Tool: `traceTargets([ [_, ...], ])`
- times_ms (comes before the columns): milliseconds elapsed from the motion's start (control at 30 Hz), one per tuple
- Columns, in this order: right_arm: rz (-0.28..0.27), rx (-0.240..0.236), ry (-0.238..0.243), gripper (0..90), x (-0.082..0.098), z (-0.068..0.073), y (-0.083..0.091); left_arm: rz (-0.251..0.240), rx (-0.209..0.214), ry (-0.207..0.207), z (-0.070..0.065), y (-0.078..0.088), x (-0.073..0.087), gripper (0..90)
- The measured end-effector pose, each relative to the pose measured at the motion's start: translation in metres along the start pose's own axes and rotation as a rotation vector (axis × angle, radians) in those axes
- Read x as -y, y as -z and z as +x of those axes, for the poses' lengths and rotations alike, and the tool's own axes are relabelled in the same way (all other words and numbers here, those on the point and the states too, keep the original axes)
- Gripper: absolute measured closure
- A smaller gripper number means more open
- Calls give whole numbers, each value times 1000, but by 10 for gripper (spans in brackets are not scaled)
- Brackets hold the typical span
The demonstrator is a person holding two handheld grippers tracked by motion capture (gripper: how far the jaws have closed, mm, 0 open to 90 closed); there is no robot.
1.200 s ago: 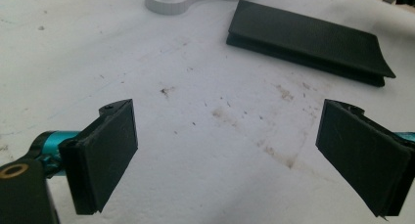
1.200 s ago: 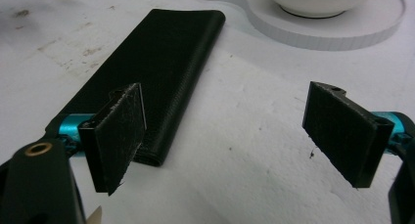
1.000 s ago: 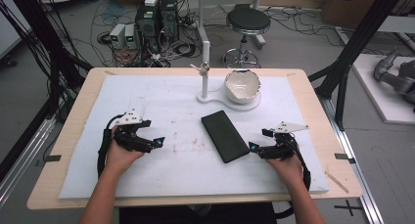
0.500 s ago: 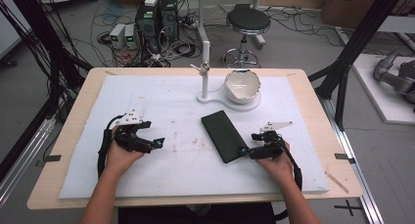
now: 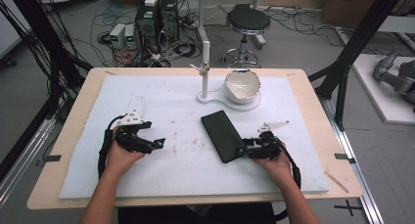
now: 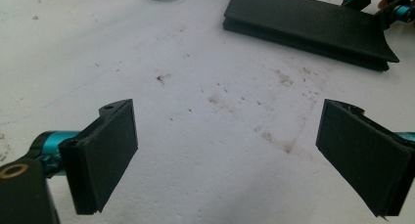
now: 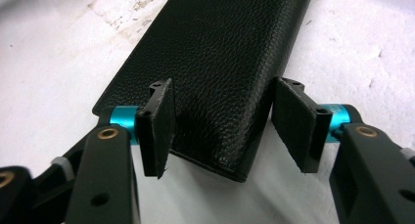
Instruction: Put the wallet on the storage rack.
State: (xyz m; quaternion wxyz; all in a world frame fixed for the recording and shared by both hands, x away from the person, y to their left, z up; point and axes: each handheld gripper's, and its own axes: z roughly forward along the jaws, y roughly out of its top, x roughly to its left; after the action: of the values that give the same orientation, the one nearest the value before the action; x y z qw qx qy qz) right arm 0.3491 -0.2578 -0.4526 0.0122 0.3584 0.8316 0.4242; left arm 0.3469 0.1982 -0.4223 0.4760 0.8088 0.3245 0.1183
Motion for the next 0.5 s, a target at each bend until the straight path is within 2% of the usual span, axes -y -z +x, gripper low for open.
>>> traceTargets([
  [67, -5, -9, -21, 554, 0, -1, 1, 2, 1, -2, 0, 0, 0, 83],
  [100, -5, -9, -21, 554, 0, -1, 1, 2, 1, -2, 0, 0, 0, 83],
  [133, -22, -11, -49, 668, 1, -1, 3, 3, 0, -2, 0, 0, 0, 83],
  [167, -22, -11, -49, 668, 1, -1, 3, 3, 0, -2, 0, 0, 0, 83],
  [200, -33, -7, -48, 753, 0, -1, 4, 0, -10, -3, 0, 0, 0, 83],
  [300, -31, 6, -39, 797, -2, 2, 4, -7, -11, 1, 0, 1, 0, 83],
  [333, -23, 26, -16, 810, -4, 5, 5, -9, -12, 0, 1, 2, 0, 84],
  [400, -21, 37, -1, 828, -5, 7, 5, -13, -8, 7, 1, 3, 0, 84],
  [433, -24, 51, 31, 838, -7, 11, 7, -13, -4, 7, 2, 3, 0, 85],
  [500, -33, 56, 46, 839, -8, 13, 8, -16, 3, 12, 1, 3, 0, 86],
])
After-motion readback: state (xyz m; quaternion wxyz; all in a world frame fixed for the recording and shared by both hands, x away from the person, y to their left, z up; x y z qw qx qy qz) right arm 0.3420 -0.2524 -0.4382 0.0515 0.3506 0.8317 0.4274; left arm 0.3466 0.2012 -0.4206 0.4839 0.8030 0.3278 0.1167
